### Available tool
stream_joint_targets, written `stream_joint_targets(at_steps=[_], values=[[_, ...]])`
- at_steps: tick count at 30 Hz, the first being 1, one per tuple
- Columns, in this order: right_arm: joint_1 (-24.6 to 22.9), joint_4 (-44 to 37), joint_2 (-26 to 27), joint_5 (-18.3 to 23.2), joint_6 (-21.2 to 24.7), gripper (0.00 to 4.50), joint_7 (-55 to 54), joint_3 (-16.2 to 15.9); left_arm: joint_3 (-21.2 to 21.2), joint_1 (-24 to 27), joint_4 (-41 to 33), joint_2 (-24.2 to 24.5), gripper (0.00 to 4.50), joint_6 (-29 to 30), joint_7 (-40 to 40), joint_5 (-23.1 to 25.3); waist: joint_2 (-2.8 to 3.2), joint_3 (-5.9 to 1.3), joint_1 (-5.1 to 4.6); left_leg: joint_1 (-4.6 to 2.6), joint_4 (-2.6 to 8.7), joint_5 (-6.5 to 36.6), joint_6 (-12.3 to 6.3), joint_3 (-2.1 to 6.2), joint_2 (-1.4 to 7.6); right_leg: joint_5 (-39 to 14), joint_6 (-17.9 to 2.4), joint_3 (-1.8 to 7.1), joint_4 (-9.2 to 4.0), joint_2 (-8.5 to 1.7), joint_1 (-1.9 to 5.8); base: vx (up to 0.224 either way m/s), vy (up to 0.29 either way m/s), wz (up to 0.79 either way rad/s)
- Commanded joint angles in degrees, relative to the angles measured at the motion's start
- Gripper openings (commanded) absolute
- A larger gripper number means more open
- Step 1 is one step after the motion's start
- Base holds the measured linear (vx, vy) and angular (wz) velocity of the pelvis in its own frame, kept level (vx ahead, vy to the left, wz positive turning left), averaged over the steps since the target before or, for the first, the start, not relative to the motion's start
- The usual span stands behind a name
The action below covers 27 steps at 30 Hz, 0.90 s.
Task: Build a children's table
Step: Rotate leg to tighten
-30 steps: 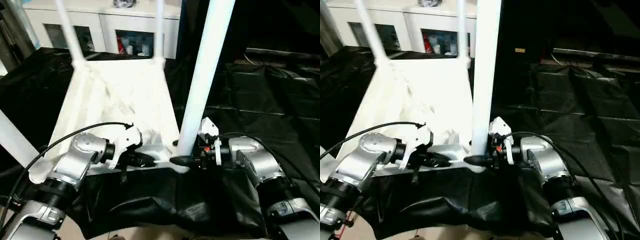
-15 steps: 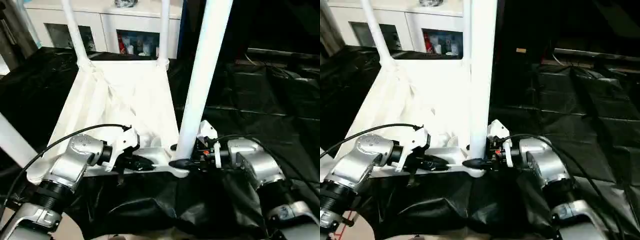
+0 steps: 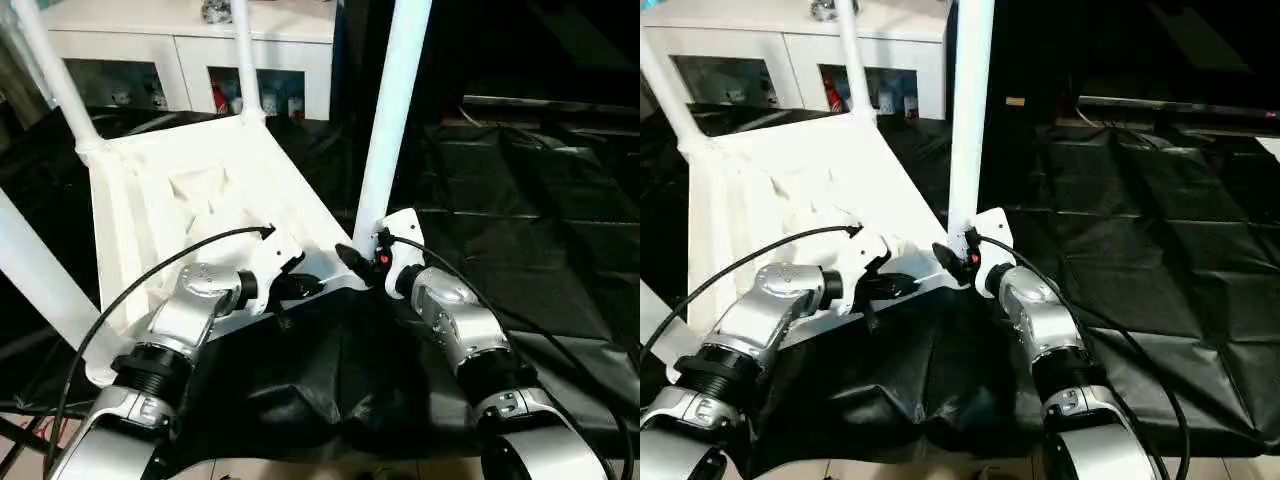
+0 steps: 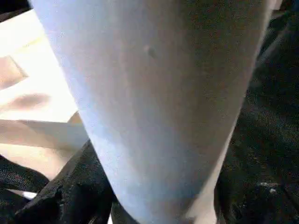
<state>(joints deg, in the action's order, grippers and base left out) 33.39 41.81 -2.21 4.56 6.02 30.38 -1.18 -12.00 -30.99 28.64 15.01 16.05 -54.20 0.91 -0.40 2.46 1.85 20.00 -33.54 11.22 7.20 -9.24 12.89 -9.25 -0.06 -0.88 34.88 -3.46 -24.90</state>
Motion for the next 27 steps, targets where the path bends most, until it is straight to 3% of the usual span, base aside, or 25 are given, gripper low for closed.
stream_joint_targets(at_steps=[1, 6, 13, 14, 18, 22, 27], values=[[-0.8, 0.4, 5.7, 1.7, 2.2, 3.21, 8.0, -4.7, -2.7, -2.0, -3.3, -4.1, 0.0, -1.4, -1.5, -2.3, 0.36, -3.01, 0.13, 0.46, 4.36, 17.4, -0.71, -0.74, -0.94, -22.2, -8.7, 0.88, -5.24, -2.07, 2.99, 0.0, 0.0, 0.0], [-1.0, -0.8, 3.8, 1.7, 1.6, 3.69, 11.6, -5.9, -3.0, -1.0, -4.0, -2.5, 0.0, -2.2, -3.7, -3.0, 0.41, -3.07, 0.17, 0.51, 4.28, 16.2, -0.97, -0.85, -0.88, -18.5, -10.5, 0.98, -4.85, -2.13, 3.27, 0.0, 0.0, 0.0], [-2.1, -5.6, -4.1, 2.8, 2.9, 3.69, 26.1, -8.4, -2.9, 1.3, -7.0, 2.1, 0.0, -3.1, -12.0, -4.9, 0.47, -3.41, 0.42, 0.6, 3.99, 12.5, -2.61, -0.96, -0.66, -10.3, -13.3, 1.01, -3.98, -2.13, 3.86, 0.0, 0.0, 0.0], [-2.2, -6.8, -6.8, 3.1, 3.3, 3.69, 30.5, -8.8, -3.0, 2.0, -7.9, 3.4, 0.0, -3.7, -14.7, -5.6, 0.42, -3.45, 0.54, 0.51, 3.91, 12.0, -3.04, -1.03, -0.57, -8.3, -14.0, 0.97, -3.79, -2.09, 3.83, 0.0, 0.0, 0.0], [-2.5, -8.5, -9.5, 3.8, 4.4, 3.69, 35.1, -9.0, -2.9, 2.4, -8.3, 4.5, 0.0, -3.8, -16.0, -5.8, 0.48, -3.48, 1.33, 0.4, 3.69, 10.1, -3.71, -1.25, -0.46, -4.9, -15.4, 0.88, -3.32, -2.08, 4.09, 0.0, 0.0, 0.0], [-3.3, -10.9, -12.4, 4.4, 5.0, 3.69, 40.3, -9.8, -3.1, 3.1, -8.9, 6.2, 0.0, -3.6, -18.5, -6.1, 0.49, -3.38, 2.09, 0.32, 3.62, 10.3, -3.89, -1.45, -0.31, -5.7, -15.4, 0.89, -3.33, -2.16, 3.96, 0.0, 0.0, 0.0], [-4.1, -12.6, -14.9, 5.1, 6.2, 3.69, 44.5, -10.8, -3.3, 4.1, -9.9, 8.3, 0.0, -3.3, -22.0, -6.8, 0.51, -3.16, 2.65, 0.14, 3.76, 12.6, -2.77, -1.45, -0.29, -11.8, -13.8, 0.99, -3.84, -2.24, 3.64, 0.0, 0.0, 0.0]])
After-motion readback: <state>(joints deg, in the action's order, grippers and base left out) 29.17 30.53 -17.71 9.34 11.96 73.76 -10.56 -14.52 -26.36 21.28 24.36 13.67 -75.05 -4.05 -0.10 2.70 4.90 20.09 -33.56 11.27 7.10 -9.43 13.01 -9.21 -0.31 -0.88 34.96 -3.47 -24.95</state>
